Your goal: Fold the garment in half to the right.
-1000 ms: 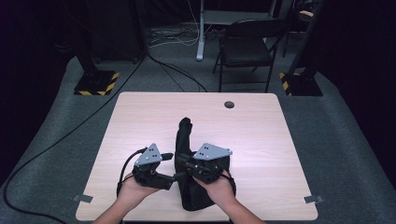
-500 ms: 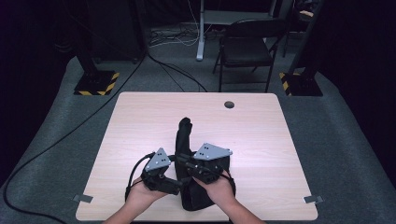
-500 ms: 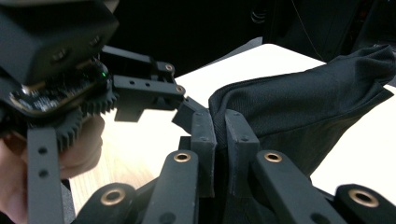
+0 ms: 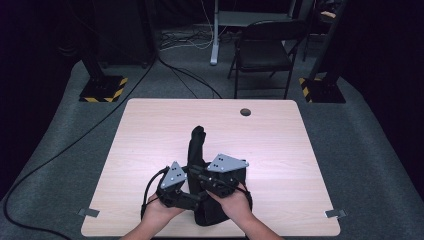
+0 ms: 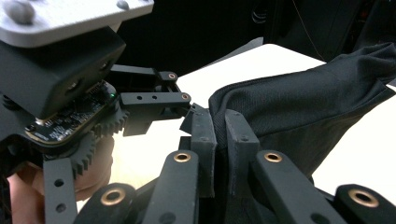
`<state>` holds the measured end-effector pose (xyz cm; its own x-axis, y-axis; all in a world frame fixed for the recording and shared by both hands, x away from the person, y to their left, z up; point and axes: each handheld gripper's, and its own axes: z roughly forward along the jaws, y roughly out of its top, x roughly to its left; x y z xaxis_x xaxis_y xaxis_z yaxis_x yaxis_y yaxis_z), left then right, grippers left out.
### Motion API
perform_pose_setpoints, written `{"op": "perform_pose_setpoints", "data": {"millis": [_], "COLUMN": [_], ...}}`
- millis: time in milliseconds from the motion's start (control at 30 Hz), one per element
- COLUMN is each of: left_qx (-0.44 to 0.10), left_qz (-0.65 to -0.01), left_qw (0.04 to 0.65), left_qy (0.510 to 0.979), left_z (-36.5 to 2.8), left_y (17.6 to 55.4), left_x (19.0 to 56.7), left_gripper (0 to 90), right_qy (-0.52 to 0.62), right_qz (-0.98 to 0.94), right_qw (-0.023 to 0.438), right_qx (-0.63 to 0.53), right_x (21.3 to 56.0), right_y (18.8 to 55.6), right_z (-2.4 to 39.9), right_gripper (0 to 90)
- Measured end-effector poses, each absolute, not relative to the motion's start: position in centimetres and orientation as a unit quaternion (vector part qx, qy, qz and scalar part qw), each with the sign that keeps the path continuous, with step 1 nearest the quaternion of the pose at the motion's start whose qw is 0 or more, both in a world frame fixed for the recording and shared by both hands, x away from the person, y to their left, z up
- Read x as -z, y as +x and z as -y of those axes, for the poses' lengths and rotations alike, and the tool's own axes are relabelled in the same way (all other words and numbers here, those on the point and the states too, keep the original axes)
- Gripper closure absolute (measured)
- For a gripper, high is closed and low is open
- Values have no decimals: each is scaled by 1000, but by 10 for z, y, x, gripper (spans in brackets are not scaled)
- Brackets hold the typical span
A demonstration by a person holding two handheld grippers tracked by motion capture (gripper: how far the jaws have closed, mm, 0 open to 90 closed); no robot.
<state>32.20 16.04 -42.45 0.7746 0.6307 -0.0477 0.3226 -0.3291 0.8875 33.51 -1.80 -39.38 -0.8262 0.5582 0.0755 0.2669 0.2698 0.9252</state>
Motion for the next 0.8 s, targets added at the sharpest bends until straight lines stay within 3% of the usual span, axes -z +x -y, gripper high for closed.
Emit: {"op": "perform_pose_setpoints", "data": {"millis": [800], "left_qx": [-147], "left_qz": [-297], "left_qw": [467], "left_qy": [820], "left_z": [-159], "left_y": [321], "left_x": [443], "left_gripper": [25], "right_qy": [265], "right_qz": [-784], "right_qw": [132], "right_qx": [-546], "right_x": [397], "right_y": [334], "right_z": [20], "right_gripper": [837]}}
